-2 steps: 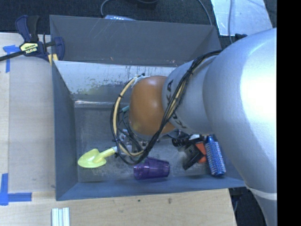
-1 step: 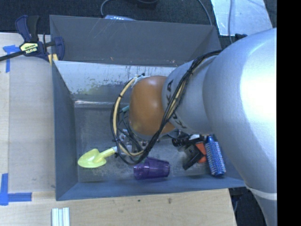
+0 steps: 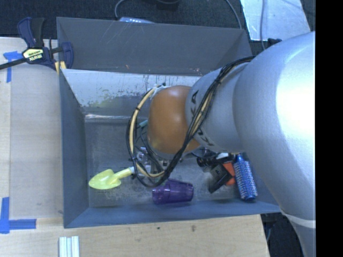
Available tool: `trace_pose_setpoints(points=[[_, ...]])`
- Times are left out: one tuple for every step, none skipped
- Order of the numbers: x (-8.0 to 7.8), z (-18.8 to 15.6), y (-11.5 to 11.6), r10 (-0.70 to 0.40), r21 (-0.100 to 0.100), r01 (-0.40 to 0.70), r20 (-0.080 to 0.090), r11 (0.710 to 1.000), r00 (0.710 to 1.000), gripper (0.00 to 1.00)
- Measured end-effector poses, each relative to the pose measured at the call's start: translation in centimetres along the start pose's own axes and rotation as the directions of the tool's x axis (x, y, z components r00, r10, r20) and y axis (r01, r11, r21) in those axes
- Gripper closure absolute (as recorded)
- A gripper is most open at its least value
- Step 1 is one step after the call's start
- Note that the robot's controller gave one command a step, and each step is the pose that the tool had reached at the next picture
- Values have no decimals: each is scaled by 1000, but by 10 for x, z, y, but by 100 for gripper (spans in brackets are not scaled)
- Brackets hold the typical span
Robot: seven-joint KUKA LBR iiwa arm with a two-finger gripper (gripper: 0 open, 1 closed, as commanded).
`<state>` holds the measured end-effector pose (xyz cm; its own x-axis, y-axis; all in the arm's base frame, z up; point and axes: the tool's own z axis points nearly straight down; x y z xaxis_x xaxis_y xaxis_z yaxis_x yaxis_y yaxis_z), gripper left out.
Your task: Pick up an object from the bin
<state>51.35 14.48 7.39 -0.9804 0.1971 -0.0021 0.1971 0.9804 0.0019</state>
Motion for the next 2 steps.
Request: trace_pose_setpoints(points=[[2, -20, -1, 1, 3, 0, -6, 1000, 1000, 100], [-1, -39, 0, 1, -1, -1, 2, 1000, 1000, 100]])
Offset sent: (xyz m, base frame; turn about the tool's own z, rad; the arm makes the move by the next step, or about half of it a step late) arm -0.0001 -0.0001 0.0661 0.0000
